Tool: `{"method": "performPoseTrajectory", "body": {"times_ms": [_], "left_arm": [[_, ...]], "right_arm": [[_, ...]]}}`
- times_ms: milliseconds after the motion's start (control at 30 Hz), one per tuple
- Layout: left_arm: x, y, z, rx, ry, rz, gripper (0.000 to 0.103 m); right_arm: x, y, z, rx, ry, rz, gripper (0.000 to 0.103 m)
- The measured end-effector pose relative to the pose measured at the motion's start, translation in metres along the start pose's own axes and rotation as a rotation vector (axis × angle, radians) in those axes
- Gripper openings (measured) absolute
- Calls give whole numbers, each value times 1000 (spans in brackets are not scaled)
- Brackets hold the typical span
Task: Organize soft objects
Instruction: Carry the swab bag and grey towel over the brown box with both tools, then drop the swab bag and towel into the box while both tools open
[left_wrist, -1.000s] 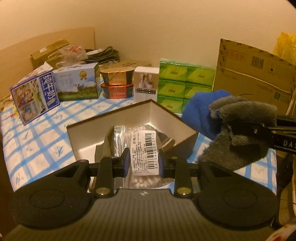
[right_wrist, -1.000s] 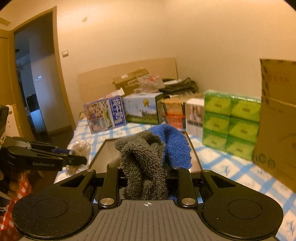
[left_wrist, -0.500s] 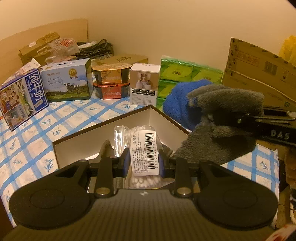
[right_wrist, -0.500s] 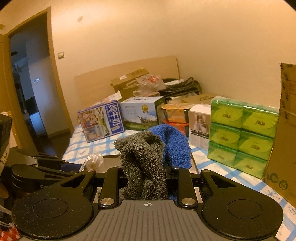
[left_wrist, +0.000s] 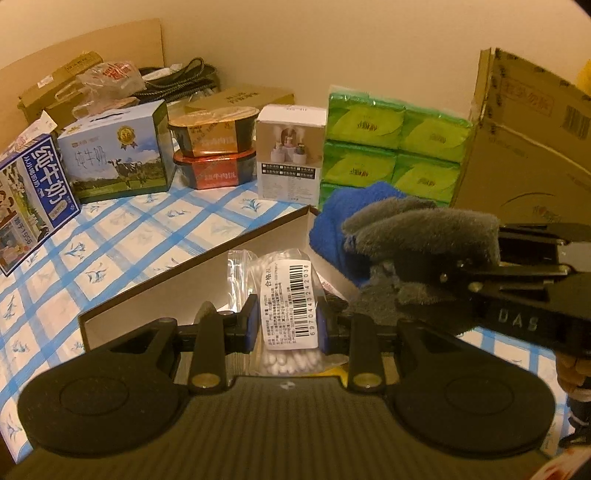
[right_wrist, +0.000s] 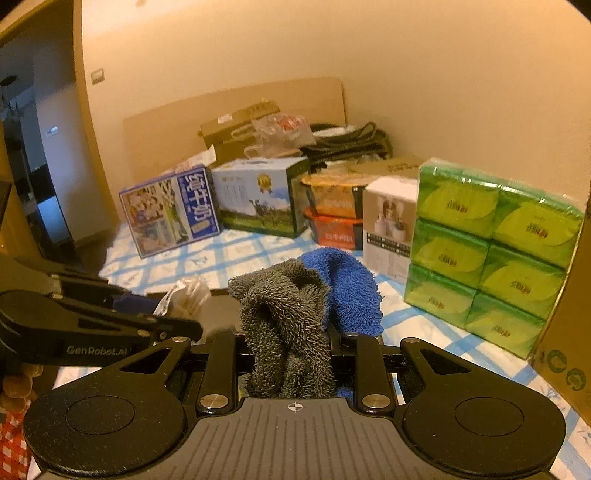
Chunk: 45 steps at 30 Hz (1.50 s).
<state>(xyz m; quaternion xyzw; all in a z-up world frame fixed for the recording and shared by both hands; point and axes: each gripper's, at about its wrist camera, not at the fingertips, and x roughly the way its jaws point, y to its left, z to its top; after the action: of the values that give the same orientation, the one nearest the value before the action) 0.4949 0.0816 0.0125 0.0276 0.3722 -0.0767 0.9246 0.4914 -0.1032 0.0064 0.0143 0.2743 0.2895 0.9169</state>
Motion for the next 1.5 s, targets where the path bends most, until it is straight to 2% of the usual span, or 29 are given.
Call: {"method": "performPoseTrajectory", "body": {"times_ms": [300, 367, 567, 867, 933, 1000, 1100, 1267, 1500], "left_arm": [[42, 9, 4, -16, 53, 29, 29], [47, 11, 5, -34, 52, 34, 36], [52, 13, 6, -16, 50, 70, 46], [44, 21, 2, -35, 51, 72, 46], [40, 22, 1, -34, 48, 72, 48], [37, 23, 0, -37, 45, 75, 52], [30, 26, -2, -39, 36, 80, 58], [17, 30, -5, -53, 30, 79, 61], [-7, 28, -18, -59, 33, 61, 61]], "right_arm": [[31, -13, -8, 23, 46, -1, 26], [36, -14, -9, 23, 54, -1, 26], [42, -16, -10, 33, 62, 6, 27], [44, -12, -10, 26, 62, 12, 28], [45, -10, -9, 26, 49, 6, 35], [45, -8, -7, 28, 33, -6, 53], [40, -5, -3, 33, -12, -19, 71], [29, -1, 0, 27, -30, -8, 76], [11, 1, -17, 29, 8, 8, 79]]}}
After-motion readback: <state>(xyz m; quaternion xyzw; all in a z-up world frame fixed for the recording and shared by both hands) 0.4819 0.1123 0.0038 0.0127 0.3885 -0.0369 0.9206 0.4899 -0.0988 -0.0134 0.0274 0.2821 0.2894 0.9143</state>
